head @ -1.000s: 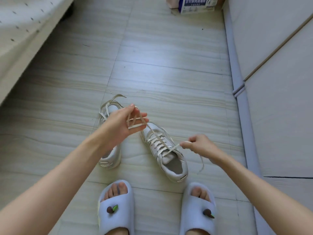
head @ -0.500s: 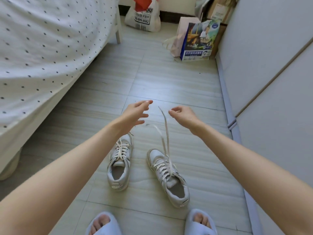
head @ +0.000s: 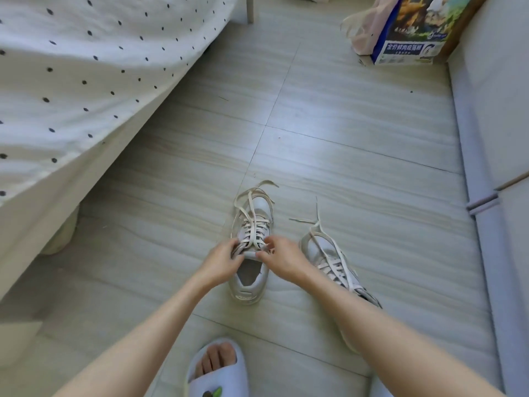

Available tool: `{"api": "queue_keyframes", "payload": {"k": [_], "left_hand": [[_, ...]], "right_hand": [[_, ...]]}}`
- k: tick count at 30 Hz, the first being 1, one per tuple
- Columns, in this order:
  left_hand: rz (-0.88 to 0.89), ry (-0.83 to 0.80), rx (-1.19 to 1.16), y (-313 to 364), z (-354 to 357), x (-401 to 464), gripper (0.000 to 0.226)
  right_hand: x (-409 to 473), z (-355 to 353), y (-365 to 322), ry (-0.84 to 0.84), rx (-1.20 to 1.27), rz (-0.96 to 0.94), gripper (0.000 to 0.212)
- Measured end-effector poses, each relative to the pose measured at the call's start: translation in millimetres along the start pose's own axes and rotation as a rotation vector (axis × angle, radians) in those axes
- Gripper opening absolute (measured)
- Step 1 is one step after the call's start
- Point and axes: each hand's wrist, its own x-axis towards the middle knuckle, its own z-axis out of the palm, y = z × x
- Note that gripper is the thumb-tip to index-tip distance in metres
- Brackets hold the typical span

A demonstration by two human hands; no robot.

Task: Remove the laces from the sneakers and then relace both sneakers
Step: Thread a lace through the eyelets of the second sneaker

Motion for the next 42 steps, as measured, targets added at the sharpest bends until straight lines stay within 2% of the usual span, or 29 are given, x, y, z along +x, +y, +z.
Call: {"api": "queue_keyframes", "payload": {"k": [4,6,11,13,16,20,22,23,26,27,29,31,34,36,38,40,42], "left_hand": [[0.040,0.159,-0.055,-18.3,20.3,-3.3,0.049],[0.052,0.183,-0.063,-21.8,28.4,-10.3,0.050],[0.055,0.096,-0.089,-31.5,57.1,-49.8,0.057],[0.039,0.069,-0.184,-32.4,66.3,-60.6,0.048],[-0.055,0.149,-0.299,-20.5,73.5,-58.2,0.026],[-0.036,0.160,0.001,3.7,75.7,-35.7,0.027],[-0.022,0.138,0.014,17.5,73.1,-28.9,0.019],[-0.041,0.122,-0.112,22.4,70.4,-28.3,0.024],[-0.199,0.109,-0.893,24.7,51.2,-35.9,0.025],[-0.213,0.094,-1.089,17.6,42.3,-40.4,0.023],[-0.236,0.022,-1.231,-10.0,24.2,-52.1,0.022],[-0.330,-0.068,-1.035,-44.2,8.9,-65.8,0.018],[-0.506,-0.204,-0.353,-89.4,0.5,-80.9,0.011],[-0.568,-0.256,0.115,-101.4,1.2,-79.7,0.021],[-0.485,-0.214,0.448,-98.6,8.7,-72.9,0.038],[-0.247,-0.038,0.466,-83.2,19.2,-63.2,0.044],[0.028,0.090,0.214,-56.8,29.7,-52.8,0.031]], "right_hand": [[1.9,28.7,10.1,0.156,0.096,0.004,0.030],[-7.3,34.6,20.6,0.218,0.162,0.014,0.025],[-47.4,48.3,56.7,0.125,0.241,0.062,0.013],[-57.3,50.3,65.6,0.120,0.308,0.064,0.012],[-64.3,54.4,67.9,0.170,0.388,0.076,0.007],[-68.4,60.1,67.8,0.188,0.438,0.082,0.006],[-68.2,59.8,68.6,0.180,0.447,0.087,0.006],[-67.7,59.5,68.5,0.177,0.453,0.091,0.006],[-66.1,58.8,68.5,0.177,0.501,0.095,0.011],[-66.2,58.8,68.9,0.175,0.506,0.091,0.014],[-66.3,58.6,69.3,0.169,0.491,0.071,0.017],[-65.9,57.8,69.1,0.168,0.478,0.054,0.017],[-64.3,56.6,67.5,0.183,0.461,0.041,0.012],[-62.8,56.3,66.2,0.201,0.435,0.042,0.008],[-61.1,55.8,64.8,0.219,0.423,0.052,0.009],[-58.5,54.8,63.4,0.211,0.426,0.075,0.010],[-55.4,51.7,62.1,0.157,0.459,0.115,0.008]]}}
